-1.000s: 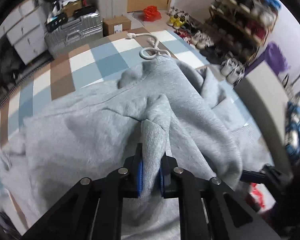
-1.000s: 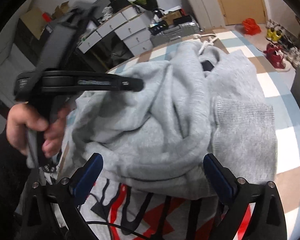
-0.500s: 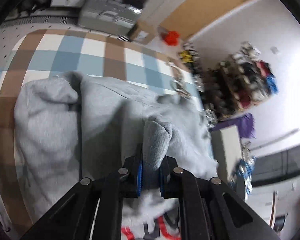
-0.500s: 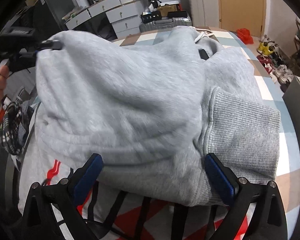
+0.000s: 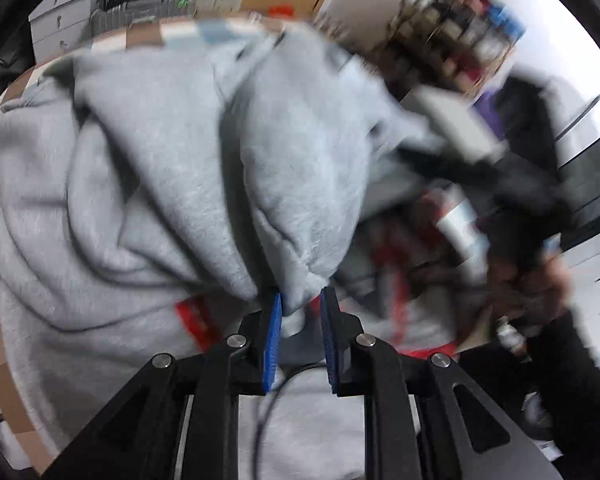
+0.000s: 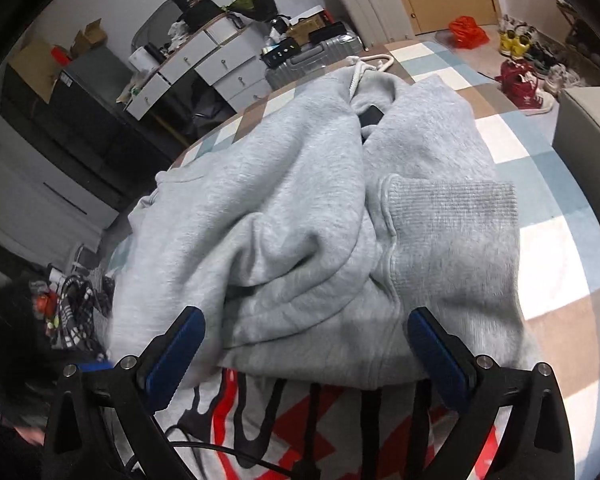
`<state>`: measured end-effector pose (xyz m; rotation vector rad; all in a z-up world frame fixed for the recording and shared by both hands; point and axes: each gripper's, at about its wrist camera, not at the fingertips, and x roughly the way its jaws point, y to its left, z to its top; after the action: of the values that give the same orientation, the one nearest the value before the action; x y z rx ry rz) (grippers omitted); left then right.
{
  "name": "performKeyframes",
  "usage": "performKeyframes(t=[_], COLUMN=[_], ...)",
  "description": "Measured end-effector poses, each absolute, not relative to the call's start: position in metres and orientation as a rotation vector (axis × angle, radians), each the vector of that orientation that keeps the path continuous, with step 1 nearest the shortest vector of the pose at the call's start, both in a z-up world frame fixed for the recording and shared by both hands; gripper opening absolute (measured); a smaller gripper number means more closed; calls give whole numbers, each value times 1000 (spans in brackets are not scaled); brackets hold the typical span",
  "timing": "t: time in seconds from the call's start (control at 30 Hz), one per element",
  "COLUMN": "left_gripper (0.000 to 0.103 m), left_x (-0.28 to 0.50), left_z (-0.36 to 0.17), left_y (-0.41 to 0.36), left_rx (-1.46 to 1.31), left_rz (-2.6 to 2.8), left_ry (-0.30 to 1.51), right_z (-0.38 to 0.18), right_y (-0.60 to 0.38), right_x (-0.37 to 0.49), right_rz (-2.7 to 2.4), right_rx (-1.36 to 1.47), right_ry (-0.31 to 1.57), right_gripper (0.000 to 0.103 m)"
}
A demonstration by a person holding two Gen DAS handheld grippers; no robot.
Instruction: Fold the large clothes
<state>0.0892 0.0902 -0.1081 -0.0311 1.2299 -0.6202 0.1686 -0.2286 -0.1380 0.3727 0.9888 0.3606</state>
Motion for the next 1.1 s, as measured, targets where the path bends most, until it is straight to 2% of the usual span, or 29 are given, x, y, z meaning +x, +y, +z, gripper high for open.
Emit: performKeyframes(t=[0.1,0.13,0.17,0.23,0.3,0.37,0.47,0.5,0.53,0.6,0.63,0.77,0.8,0.87,1.1], left_gripper=[14,22,45,74,75,75,75,75,75,75,75,75,75,75,75], left_x=[94,93,91,82,73,69,75,80,86,99,108,138,145,148,165], left_z=[-103,-94,-90,-78,-70,-64,-55,-52,-51,-51,-51,-75,-84,-96,-113], left_y=[89,87,90,80,70,61,82,89,99,119,129,155,161,163,136], left_rx=[-41,-49,-43,9,91,173,119,79,31,-63,-116,-366,-465,-574,-651], left_rz=[-630,-669,-707,-775,-808,-809,-816,-807,-778,-734,-699,-596,-591,-588,-575], left_ry=[1249,1244,1240,1201,1136,1096,1046,1048,1050,1056,1061,1114,1140,1192,1263], right_z=[-118,-109,-97,-78,-61,-62,-101,-112,-128,-142,-141,-145,-150,-160,-158], right_y=[-221,-217,-210,-194,-169,-138,-101,-100,-104,-126,-137,-184,-189,-194,-191], right_x=[166,167,169,178,194,215,241,242,240,231,227,226,227,228,230], right_rz=[380,394,412,448,516,563,442,416,395,393,412,567,592,591,660], right_rx=[367,356,340,307,273,207,-51,-107,-147,-92,-37,347,407,459,565], right_ry=[958,936,911,877,856,912,1074,1110,1157,1192,1177,1179,1190,1207,1183], right_gripper=[103,103,103,103,103,103,101,94,69,55,44,28,21,20,20])
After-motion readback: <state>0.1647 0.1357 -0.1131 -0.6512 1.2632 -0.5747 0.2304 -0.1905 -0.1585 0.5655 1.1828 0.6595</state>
